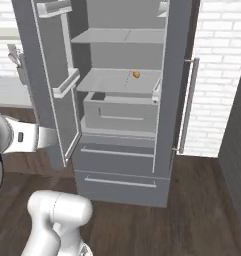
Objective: Take the strawberry from the fridge and place it on top of the pancake, located on the dining counter.
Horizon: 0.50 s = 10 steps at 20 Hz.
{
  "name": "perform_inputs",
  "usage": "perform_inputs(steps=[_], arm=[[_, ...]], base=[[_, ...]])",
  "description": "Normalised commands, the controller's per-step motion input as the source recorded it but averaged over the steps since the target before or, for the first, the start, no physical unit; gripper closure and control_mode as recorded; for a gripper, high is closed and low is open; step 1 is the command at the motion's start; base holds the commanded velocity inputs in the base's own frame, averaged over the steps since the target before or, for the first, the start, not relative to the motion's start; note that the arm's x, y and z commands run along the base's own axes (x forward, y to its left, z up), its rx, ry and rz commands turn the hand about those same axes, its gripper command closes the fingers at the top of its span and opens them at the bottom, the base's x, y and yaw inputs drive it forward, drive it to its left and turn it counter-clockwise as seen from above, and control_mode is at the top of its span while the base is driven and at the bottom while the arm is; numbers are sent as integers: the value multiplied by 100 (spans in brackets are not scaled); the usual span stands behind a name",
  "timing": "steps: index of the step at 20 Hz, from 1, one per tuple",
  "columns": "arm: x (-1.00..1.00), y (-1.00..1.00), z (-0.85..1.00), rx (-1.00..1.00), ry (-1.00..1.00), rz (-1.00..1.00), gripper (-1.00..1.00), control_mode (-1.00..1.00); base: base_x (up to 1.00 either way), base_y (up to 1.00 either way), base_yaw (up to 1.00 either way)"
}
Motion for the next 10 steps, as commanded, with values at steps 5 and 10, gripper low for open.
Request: perform_inputs(steps=[5,10], arm=[[0,0,0,0,0,0,100,100],[0,0,0,0,0,0,100,100]], base=[[-46,96,60],[-1,28,95]])
